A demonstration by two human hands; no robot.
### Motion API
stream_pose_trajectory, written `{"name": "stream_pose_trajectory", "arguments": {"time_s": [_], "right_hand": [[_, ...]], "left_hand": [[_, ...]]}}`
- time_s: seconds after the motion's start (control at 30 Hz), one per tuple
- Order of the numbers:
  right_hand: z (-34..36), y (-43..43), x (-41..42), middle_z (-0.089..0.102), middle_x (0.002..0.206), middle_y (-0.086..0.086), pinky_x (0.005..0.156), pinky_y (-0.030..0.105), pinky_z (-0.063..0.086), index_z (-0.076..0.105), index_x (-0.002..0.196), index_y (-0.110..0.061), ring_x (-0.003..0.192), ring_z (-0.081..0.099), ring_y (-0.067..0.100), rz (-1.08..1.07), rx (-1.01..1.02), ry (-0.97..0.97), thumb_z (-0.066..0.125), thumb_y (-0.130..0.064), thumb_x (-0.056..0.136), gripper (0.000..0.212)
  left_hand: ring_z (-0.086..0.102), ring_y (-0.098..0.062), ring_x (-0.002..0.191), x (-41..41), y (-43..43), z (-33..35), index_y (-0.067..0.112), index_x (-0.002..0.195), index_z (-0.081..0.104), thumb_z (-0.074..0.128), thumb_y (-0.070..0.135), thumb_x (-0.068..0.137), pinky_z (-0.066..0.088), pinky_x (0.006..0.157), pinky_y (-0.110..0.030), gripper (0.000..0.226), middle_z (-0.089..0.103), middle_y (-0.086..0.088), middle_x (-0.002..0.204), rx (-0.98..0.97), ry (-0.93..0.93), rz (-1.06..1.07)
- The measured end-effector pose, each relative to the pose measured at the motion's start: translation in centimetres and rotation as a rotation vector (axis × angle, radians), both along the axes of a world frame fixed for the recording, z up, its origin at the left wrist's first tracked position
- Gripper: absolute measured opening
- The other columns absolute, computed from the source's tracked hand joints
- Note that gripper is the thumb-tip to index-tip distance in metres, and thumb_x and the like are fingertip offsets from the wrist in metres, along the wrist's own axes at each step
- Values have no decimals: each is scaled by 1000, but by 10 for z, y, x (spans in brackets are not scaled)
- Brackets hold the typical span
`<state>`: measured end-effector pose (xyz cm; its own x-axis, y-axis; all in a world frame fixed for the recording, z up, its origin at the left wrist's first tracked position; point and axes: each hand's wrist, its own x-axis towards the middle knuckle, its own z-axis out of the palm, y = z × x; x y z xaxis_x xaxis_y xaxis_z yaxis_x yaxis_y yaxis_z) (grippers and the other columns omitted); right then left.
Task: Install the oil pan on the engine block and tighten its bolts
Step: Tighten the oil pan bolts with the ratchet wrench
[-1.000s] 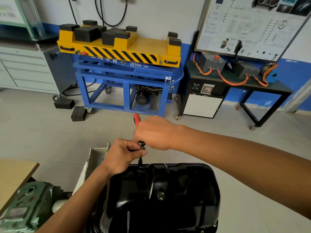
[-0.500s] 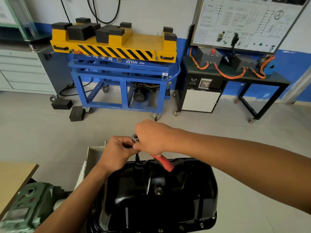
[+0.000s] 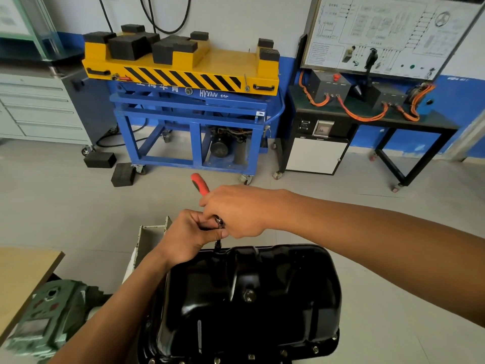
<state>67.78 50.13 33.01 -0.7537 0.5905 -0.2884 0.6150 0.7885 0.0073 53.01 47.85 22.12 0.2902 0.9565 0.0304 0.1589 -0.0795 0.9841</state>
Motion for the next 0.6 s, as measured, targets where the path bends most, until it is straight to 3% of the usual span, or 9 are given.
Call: {"name": "stream_pose_trajectory", "arguments": {"time_s": [0.13, 0.2, 0.27, 0.37, 0.5, 0.57, 0.6], "right_hand": [[1, 0, 5, 57, 74, 7, 54, 36, 46, 62, 83, -6, 64, 60, 25, -29, 13, 0, 69, -11, 86, 9], [5, 1, 6, 48, 68, 2, 53, 34, 44, 57, 81, -10, 59, 56, 22, -80, 35, 8, 71, -23, 89, 21], [6, -1, 5, 43, 69, -2, 51, 32, 38, 47, 73, -18, 58, 49, 17, -103, 90, -1, 67, -38, 93, 34], [1, -5, 2, 42, 69, -3, 48, 30, 26, 38, 65, -24, 56, 41, 13, -132, 145, 3, 54, -43, 99, 43], [-8, -11, -7, 38, 69, -3, 47, 30, 22, 58, 84, -17, 56, 40, 15, -144, 218, 41, 53, -28, 100, 20], [-4, -12, -8, 37, 69, -2, 46, 30, 22, 56, 85, -14, 54, 37, 14, -149, 214, 41, 58, -17, 95, 10], [-1, -13, -7, 37, 69, -1, 46, 30, 22, 50, 78, -13, 54, 37, 14, -152, 191, 34, 60, -11, 92, 17]], "left_hand": [[68, -44, 100, 2, 2, -1, -8, 92, 75, 77, 4, 81, 50, 101, -53, 16, 75, -23, 96, 1, 15, 14], [66, -49, 99, 2, 3, -1, -9, 90, 75, 77, 4, 81, 50, 100, -54, 15, 74, -25, 93, -12, 12, 37], [69, -43, 95, 1, 3, -3, -4, 89, 77, 78, 4, 82, 54, 98, -47, 11, 76, -19, 90, -5, 30, 41], [71, -19, 79, 1, 1, -2, 7, 81, 79, 78, 2, 82, 54, 83, -30, 6, 77, -10, 83, 22, 34, 33], [69, -3, 72, 1, 0, 0, 28, 66, 78, 75, -5, 82, 50, 72, -15, 37, 77, 2, 76, 66, 32, 27], [70, -1, 72, 1, 0, 1, 31, 66, 78, 73, -8, 83, 50, 71, -12, 42, 77, 5, 77, 64, 15, 32], [70, 1, 71, 1, -1, 2, 32, 66, 78, 72, -8, 83, 50, 70, -11, 45, 77, 7, 76, 61, 11, 33]]}}
